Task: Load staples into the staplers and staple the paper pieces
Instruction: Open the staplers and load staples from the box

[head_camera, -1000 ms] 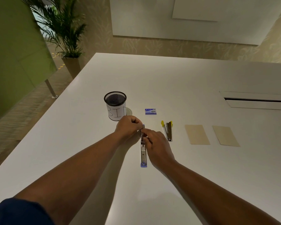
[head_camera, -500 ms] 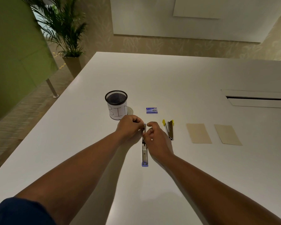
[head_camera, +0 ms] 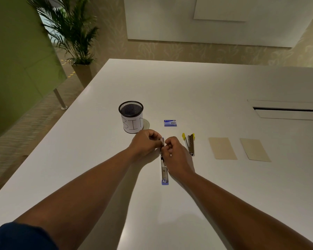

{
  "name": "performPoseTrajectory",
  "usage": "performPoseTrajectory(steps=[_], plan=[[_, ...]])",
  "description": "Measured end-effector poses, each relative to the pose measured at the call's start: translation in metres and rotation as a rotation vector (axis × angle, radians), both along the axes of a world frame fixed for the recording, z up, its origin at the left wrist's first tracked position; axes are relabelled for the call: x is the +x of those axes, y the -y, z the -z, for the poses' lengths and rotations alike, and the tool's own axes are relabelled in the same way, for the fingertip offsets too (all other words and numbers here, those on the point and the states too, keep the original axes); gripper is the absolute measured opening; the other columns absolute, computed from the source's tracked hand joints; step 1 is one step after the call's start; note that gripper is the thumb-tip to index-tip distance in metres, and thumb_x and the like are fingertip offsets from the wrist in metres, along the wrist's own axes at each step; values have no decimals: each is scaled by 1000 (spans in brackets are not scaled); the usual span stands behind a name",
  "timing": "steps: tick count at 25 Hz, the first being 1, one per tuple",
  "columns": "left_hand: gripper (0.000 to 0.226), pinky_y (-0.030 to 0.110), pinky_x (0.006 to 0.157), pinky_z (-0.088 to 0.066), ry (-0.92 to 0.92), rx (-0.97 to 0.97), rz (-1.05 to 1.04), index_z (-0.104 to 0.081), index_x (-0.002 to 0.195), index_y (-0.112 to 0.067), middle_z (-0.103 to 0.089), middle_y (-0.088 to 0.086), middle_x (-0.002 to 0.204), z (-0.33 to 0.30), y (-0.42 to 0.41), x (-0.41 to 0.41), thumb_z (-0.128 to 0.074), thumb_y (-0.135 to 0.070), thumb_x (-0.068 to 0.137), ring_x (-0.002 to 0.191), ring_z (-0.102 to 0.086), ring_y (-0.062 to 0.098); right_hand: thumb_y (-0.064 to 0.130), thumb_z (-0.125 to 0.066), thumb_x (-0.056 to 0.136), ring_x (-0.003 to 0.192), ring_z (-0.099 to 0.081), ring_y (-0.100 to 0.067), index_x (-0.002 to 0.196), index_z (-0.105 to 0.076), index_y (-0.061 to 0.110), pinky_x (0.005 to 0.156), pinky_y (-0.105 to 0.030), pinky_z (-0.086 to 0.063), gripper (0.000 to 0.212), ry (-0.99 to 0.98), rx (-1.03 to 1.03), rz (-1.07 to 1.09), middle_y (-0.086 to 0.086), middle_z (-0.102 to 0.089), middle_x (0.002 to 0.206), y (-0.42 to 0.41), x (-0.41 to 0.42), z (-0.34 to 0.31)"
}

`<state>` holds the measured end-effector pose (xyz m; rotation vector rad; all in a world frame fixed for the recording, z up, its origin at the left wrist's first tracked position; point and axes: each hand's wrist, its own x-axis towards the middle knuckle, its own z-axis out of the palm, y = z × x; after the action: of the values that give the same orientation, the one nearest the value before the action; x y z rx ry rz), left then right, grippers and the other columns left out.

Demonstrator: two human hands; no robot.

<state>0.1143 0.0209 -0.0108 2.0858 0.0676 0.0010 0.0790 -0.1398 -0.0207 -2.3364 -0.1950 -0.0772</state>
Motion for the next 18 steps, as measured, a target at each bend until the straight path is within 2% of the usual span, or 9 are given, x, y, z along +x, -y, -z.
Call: performPoseTrajectory(steps=[5, 8, 10, 14, 16, 18], plan=[[10, 21, 73, -54, -1, -25, 2, -78, 93, -16, -78, -4, 88, -3, 1, -2, -79, -15, 84, 81, -72, 7, 44, -62, 93, 84, -67, -9, 105, -44, 41, 73, -40, -57, 22, -25, 63, 15, 14, -67, 88, 3, -3, -2], [7, 10, 62, -46, 14, -19, -14, -77, 95, -14, -76, -7, 84, -5, 5, -7, -76, -14, 87, 68, -66, -5, 46, -69, 87, 71, -65, -10, 113, -48, 38, 69, -42, -59, 34, -4, 113, 22, 9, -66, 73, 5, -9, -2], [7, 10, 61, -44, 31, -12, -45, -77, 95, -15, -75, -7, 84, -5, 8, -8, -75, -17, 89, 70, -66, -3, 44, -72, 86, 61, -62, -11, 116, -51, 36, 64, -42, -58, 37, 27, 124, 22, 6, -62, 64, 8, -18, -4], [9, 12, 64, -43, 58, 6, -74, -79, 95, -17, -75, -9, 85, -1, 9, -7, -75, -21, 89, 73, -65, -5, 54, -66, 77, 59, -55, -13, 126, -46, 37, 62, -39, -54, 56, 51, -55, -56, 5, -56, 60, 10, -43, -8], [9, 14, 66, -44, 71, 25, -74, -79, 95, -17, -75, -10, 83, -1, 9, -6, -74, -22, 89, 73, -65, -5, 54, -62, 72, 69, -57, -15, 129, -41, 39, 67, -39, -54, 63, 77, -138, -90, 8, -59, 68, 10, -53, -10], [9, 17, 69, -48, 85, 54, -68, -80, 95, -19, -75, -10, 84, 0, 8, -6, -74, -23, 89, 77, -66, -3, 48, -61, 73, 79, -57, -17, 129, -43, 34, 72, -37, -51, 61, 110, -198, -106, 10, -60, 78, 10, -57, -12]])
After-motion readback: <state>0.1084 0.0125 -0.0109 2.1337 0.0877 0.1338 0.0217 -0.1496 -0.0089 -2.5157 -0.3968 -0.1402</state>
